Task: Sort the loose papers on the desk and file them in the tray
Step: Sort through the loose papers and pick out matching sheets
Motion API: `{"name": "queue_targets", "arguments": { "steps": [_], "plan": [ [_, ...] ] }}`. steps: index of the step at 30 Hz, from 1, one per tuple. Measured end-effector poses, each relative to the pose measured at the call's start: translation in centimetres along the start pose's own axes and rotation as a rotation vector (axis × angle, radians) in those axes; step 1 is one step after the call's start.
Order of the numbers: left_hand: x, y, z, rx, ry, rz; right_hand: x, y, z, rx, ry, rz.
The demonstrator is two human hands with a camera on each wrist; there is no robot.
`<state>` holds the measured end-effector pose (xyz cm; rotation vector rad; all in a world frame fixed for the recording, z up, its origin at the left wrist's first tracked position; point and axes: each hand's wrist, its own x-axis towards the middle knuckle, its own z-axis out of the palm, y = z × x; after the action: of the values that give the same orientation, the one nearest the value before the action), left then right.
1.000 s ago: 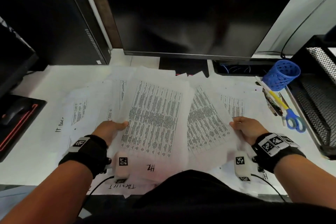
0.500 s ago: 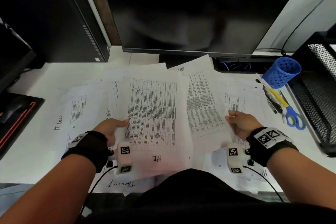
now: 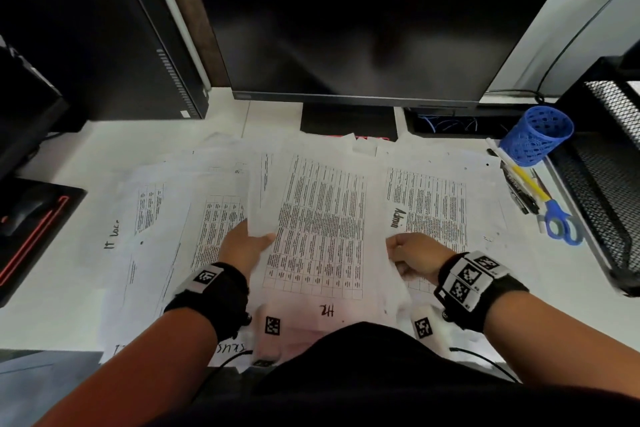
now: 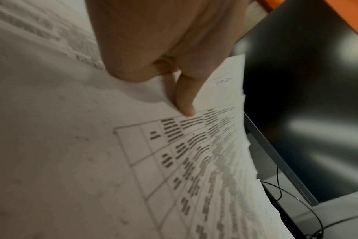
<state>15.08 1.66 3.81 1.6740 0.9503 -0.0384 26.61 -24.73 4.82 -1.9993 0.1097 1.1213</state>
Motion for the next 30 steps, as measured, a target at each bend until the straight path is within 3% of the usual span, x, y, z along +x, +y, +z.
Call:
{"name": "queue_targets", "arguments": {
  "steps": [8,11,16,19,26,30],
  "plan": [
    [-2.5,5.0,-2.1,-0.124,-0.06,0.224,-2.5,-3.3,-1.7,0.044,0.11,-0.321],
    [-3.6,7.9,-2.1,-0.201,-0.082,0.361,-3.8,-5.8,-1.9,0.167,0.263,-0.468],
    [-4.9,12.1,-2.4,-0.237,0.005,0.636,-6.2,-9.1,-2.7,0.268,0.485,-0.757],
    [-5.4,12.6,-2.0,-0.221,0.037,0.702,-7.2,-9.6,-2.5,0.302,0.549,-0.904],
    [-6.5,11.3,-0.4,-0.226,0.022,0.663,-6.9,-8.3,-1.1,0.27,0.479,-0.9],
    [-6.5,11.7,0.4,-0.242,0.018,0.71,-7.4,-9.5,-0.7,0.258,0.544,-0.937]
  ]
}}
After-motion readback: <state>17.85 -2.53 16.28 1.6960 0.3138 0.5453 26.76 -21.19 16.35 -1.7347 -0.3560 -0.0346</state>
